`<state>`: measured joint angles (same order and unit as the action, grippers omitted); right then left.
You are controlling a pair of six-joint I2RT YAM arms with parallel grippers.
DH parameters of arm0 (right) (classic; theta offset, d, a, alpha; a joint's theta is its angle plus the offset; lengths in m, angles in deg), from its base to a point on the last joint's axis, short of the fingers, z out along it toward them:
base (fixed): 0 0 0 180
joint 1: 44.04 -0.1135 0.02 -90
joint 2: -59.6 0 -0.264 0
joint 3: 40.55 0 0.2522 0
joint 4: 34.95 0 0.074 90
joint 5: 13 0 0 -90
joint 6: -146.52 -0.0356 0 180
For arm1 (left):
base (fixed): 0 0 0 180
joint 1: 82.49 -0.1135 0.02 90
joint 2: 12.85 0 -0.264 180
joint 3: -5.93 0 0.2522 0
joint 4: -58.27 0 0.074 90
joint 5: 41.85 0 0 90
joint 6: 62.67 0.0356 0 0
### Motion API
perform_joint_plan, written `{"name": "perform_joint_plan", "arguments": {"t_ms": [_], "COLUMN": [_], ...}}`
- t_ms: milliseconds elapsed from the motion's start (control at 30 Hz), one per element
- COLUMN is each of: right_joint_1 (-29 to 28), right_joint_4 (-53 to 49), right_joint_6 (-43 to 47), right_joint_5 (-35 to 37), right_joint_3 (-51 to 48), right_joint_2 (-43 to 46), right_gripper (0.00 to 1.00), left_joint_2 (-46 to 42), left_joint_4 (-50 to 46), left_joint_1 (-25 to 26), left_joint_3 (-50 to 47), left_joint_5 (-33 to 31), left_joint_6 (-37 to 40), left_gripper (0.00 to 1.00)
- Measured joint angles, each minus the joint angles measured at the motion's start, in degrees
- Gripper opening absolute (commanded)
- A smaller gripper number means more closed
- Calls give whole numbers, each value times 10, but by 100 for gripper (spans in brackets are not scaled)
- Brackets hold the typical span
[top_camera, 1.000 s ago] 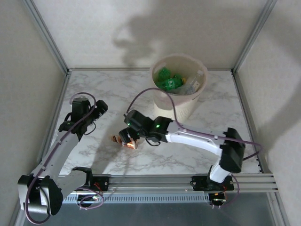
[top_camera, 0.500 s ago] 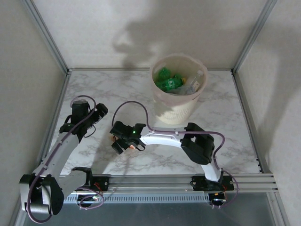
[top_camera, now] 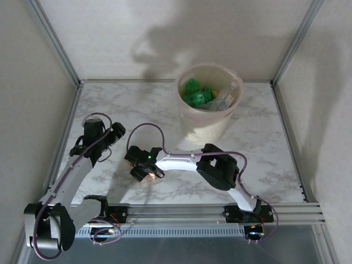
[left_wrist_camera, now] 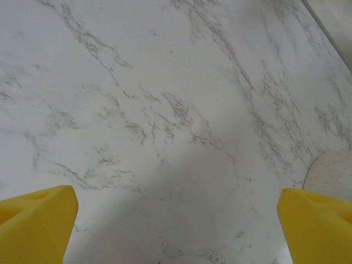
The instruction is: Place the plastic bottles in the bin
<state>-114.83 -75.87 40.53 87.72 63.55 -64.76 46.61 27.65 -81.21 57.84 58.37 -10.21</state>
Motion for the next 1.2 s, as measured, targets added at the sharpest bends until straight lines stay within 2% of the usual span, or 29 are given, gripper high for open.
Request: {"name": "perform_joint_plan", "arguments": {"t_ms": [333,633,933,1200], "right_joint_1": [12,12,10,-5], "right_joint_4": [31,30,38,22], "right_joint_6": [-25,-55,-127,-213], "right_joint_5": [-7,-3,21,66], "right_joint_3": [-34,-61,-121,-178], "right_joint_2": [18,61,181,308], "right_gripper": [62,57,53,51], "left_joint_2": [3,3,30,80], "left_joint_4": [6,15,37,60], "left_joint_1": [0,0,5,54], "left_joint_3": [-5,-7,-10,-5], "left_joint_5": [6,9,41,55], "left_joint_6": [0,0,0,0], "left_gripper": [91,90,87,86]}}
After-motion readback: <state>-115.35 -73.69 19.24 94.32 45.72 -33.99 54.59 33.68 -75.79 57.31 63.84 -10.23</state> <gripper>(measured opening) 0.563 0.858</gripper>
